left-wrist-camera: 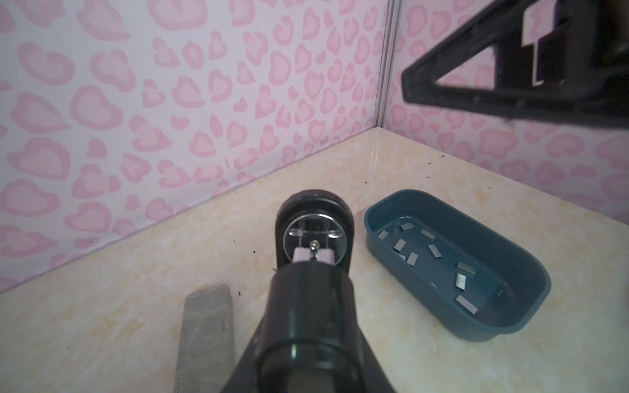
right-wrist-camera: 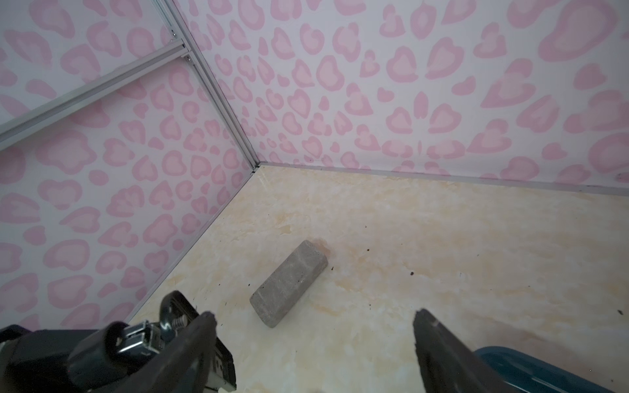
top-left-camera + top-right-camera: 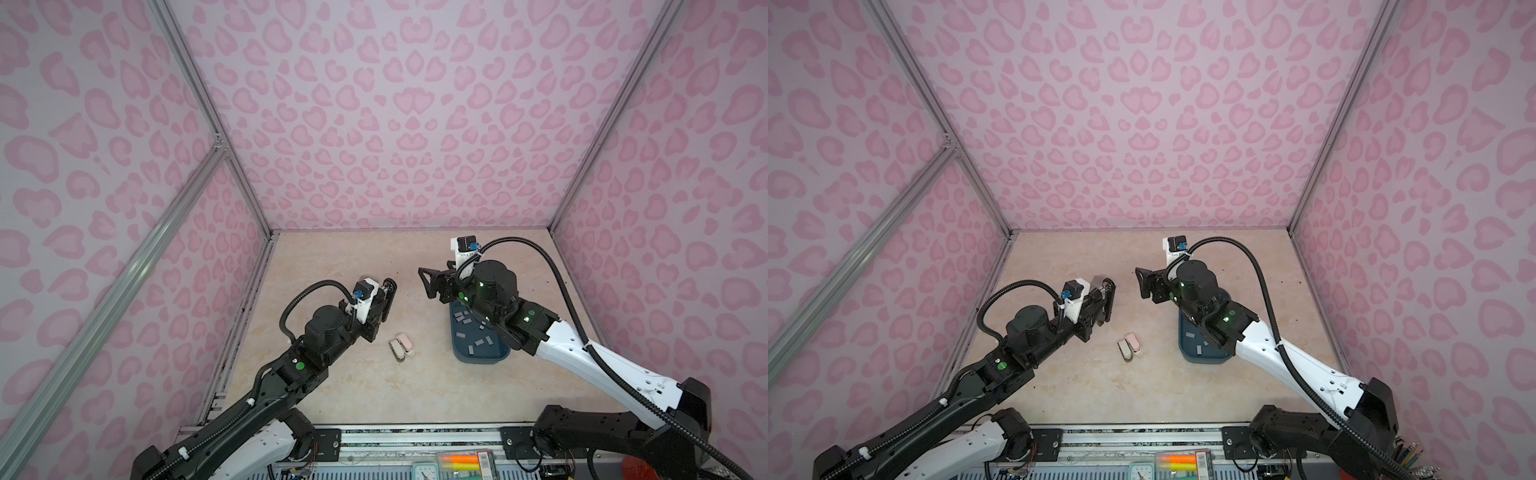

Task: Load the staples into the stapler
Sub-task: 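Move the right gripper toward the stapler's top held by the left gripper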

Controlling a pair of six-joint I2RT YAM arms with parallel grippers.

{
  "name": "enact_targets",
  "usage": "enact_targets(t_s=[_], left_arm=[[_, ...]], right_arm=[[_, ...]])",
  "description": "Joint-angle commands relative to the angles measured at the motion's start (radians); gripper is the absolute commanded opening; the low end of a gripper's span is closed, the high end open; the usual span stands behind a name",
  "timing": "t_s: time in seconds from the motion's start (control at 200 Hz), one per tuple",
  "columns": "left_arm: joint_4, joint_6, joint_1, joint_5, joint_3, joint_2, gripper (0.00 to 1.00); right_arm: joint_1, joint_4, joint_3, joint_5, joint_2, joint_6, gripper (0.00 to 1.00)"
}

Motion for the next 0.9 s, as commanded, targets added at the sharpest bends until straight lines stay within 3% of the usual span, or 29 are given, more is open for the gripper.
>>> enact_targets(t_s=[0.0,0.215,0.49,0.895], left_arm=[[0.085,0.057,-0.002,0.099,0.023,-0.001,0.04],[0.025,0.078,-0.005,0.267,0.093,0.105,0.04],[0.002,0.098,-0.016,0.335,0.117,0.129,0.04],[-0.039,0.089,-0.027,0.288,0.144,0.137,0.04]], right_arm=[[0.012,0.01,-0.012,-0.039,0.006,0.04,0.87],[0.042,0.073,-0.116,-0.062,-0.109,0.05,0.89],[0.043,0.057,-0.127,-0.081,-0.138,0.061,0.9],[0.045,0.105,-0.124,-0.082,-0.069,0.112,0.84]])
